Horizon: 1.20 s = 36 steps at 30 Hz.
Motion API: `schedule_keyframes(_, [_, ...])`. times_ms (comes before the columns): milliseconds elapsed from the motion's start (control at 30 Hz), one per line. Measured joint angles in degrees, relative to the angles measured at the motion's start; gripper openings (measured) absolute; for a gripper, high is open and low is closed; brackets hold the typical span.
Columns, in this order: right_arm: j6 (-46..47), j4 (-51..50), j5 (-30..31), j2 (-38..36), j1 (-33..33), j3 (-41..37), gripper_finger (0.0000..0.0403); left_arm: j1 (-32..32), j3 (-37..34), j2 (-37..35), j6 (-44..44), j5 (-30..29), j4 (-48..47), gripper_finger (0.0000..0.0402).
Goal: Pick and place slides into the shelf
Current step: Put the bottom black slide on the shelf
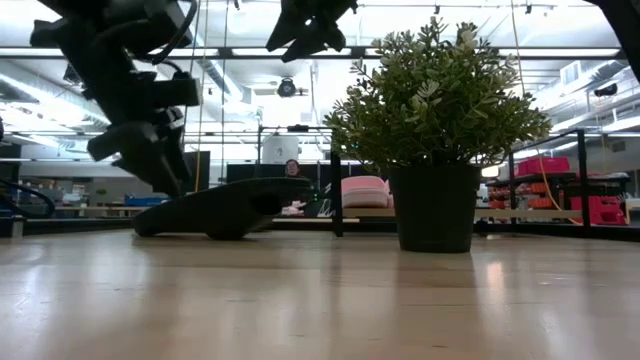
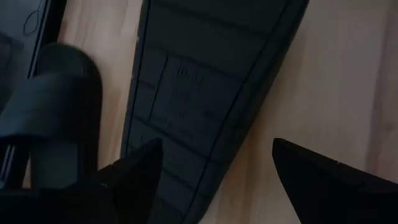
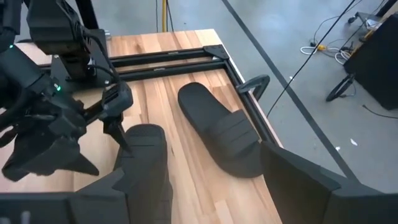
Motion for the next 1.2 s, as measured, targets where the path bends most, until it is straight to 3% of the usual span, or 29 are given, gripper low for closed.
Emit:
schedule_keyframes(400, [0.0, -0.2, -0.3, 0.0, 0.1, 0.0, 0.0261, 0.0, 0.0, 7.6, 1.9, 0.7, 6.9, 0.0307])
schedule_keyframes(600, [0.3, -0.2, -1.0, 0.0, 0.1, 0.0, 0.0261, 1.2, 0.3, 14.1, 1.6, -2.5, 8.7, 0.0307])
schedule_keyframes(800, [1.6, -0.2, -1.5, 0.0, 0.1, 0.0, 0.0261, 1.9, 0.3, 15.7, 0.5, -4.7, 9.6, 0.0301])
schedule_keyframes(933, [2.1, -0.3, -1.5, 0.0, 0.1, 0.0, 0.0260, 1.9, 0.2, 15.8, 0.3, -5.7, 9.5, 0.0259])
schedule_keyframes(1133, [3.4, -0.3, -2.0, 0.0, 0.1, 0.0, 0.0246, 1.9, 0.3, 15.7, -0.2, -5.5, 9.0, 0.0136])
schedule_keyframes(1200, [3.4, -0.3, -2.0, 0.0, 0.1, 0.0, 0.0240, 1.9, 0.8, 15.7, -0.3, -5.3, 8.4, 0.0132])
